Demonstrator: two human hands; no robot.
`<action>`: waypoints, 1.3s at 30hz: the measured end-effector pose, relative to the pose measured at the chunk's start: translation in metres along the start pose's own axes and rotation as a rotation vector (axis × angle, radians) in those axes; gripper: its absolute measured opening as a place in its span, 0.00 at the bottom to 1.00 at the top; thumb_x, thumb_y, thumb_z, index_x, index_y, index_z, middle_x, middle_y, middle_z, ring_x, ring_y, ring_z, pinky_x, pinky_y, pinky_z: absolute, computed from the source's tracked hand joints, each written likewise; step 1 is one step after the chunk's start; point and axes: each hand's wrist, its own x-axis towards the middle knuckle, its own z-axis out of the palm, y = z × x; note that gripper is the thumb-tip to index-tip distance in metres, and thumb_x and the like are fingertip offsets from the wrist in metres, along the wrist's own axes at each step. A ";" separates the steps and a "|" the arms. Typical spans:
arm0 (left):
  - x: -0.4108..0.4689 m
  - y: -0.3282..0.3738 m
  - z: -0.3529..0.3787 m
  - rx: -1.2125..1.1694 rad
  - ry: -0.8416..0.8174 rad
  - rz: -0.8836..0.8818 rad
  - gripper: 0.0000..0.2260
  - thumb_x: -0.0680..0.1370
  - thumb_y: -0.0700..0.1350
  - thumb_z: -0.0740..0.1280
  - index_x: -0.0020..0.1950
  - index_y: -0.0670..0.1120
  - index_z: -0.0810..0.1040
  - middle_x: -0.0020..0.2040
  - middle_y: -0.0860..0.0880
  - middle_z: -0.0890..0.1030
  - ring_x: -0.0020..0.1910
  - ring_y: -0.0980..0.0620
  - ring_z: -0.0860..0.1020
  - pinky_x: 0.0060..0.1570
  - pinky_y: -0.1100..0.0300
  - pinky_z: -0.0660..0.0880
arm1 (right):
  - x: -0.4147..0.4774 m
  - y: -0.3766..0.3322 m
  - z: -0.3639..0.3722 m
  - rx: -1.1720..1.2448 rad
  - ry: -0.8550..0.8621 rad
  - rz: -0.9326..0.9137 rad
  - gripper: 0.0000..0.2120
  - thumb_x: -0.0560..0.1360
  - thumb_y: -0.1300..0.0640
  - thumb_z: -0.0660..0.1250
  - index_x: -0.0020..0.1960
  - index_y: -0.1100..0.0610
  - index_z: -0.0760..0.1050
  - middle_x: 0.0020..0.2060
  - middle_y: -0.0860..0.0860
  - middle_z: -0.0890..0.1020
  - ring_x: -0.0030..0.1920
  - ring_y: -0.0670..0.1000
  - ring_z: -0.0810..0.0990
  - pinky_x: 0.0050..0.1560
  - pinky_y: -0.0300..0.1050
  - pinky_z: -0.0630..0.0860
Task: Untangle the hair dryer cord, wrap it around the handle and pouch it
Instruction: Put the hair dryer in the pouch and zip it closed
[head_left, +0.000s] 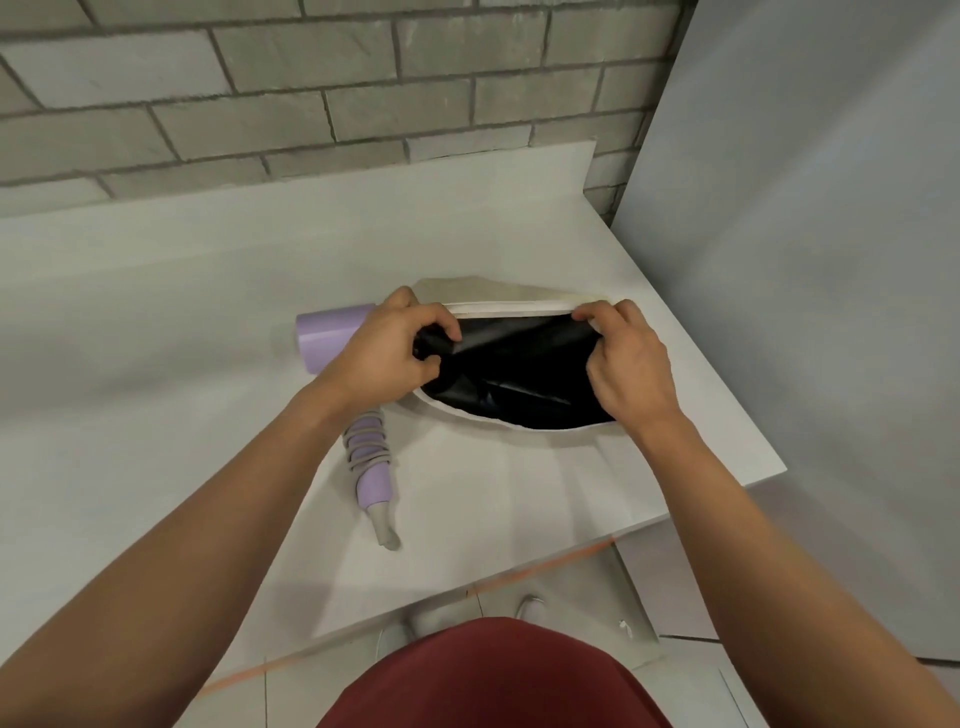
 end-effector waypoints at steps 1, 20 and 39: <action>0.000 0.000 0.001 0.071 -0.010 0.033 0.20 0.71 0.35 0.73 0.59 0.53 0.82 0.50 0.52 0.68 0.43 0.55 0.72 0.46 0.74 0.66 | 0.002 -0.001 0.000 -0.006 0.024 -0.011 0.21 0.78 0.65 0.58 0.68 0.52 0.75 0.59 0.53 0.75 0.51 0.60 0.79 0.48 0.51 0.76; 0.007 -0.002 -0.013 0.434 0.213 0.254 0.10 0.78 0.36 0.71 0.60 0.39 0.78 0.56 0.39 0.74 0.40 0.40 0.78 0.35 0.47 0.79 | 0.034 0.014 -0.046 -0.268 -0.094 -0.238 0.24 0.79 0.68 0.60 0.68 0.51 0.81 0.61 0.50 0.86 0.59 0.61 0.76 0.60 0.60 0.74; 0.019 -0.010 -0.044 0.389 -0.066 0.386 0.17 0.80 0.39 0.68 0.70 0.46 0.80 0.70 0.50 0.78 0.65 0.49 0.78 0.65 0.57 0.74 | 0.037 0.019 -0.035 -0.337 -0.073 -0.400 0.33 0.70 0.47 0.79 0.70 0.55 0.71 0.66 0.55 0.72 0.56 0.59 0.79 0.55 0.55 0.73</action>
